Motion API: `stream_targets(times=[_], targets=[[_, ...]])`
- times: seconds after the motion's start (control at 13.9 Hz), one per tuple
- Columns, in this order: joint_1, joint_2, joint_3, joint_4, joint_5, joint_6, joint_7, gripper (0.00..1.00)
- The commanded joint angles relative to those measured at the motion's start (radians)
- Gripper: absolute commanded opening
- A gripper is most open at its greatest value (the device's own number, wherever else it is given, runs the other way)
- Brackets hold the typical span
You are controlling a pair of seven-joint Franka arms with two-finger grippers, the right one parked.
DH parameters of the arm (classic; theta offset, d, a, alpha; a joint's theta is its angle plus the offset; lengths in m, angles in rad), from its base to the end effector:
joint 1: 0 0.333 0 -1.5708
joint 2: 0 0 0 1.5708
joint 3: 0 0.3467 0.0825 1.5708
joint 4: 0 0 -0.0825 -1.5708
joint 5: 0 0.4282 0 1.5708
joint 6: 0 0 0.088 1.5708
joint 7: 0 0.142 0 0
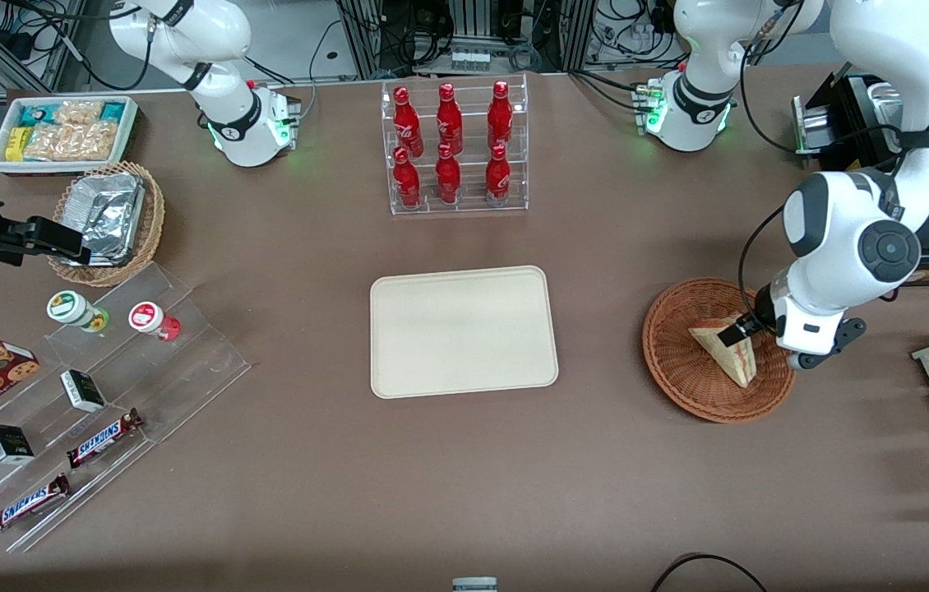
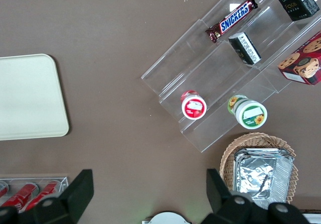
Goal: Place sandwich from basket to tray
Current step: 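Lower the open left gripper over the wrapped sandwich in the basket, then close the left gripper on the sandwich's crust edge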
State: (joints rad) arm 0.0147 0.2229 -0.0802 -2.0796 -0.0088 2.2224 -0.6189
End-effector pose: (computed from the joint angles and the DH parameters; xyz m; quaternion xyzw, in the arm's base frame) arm 0.6059 -0.0400 0.2800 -0.9602 -0.2763 0.0415 0.0018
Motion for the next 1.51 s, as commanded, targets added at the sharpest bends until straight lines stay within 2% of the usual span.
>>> stream_targets(times=[0.0,0.36,0.65,0.72,0.79,0.86,0.94,1.08,1.44], targets=[[0.004,0.016,0.007,-0.004,0.006,0.025,-0.027,1.00],[0.004,0.039,0.007,-0.065,0.004,0.124,-0.030,1.00],[0.004,0.073,0.008,-0.066,-0.003,0.126,-0.039,1.00],[0.002,0.073,0.008,-0.068,-0.003,0.126,-0.044,0.86],[0.004,0.070,0.008,-0.070,-0.003,0.122,-0.054,0.42],[0.002,0.066,0.008,-0.070,-0.002,0.117,-0.056,0.05],[0.002,0.061,0.010,-0.070,0.001,0.112,-0.055,0.00],[0.002,0.036,0.010,-0.063,0.006,0.088,-0.051,0.00],[-0.021,-0.017,-0.009,0.045,0.012,-0.113,-0.044,0.00]])
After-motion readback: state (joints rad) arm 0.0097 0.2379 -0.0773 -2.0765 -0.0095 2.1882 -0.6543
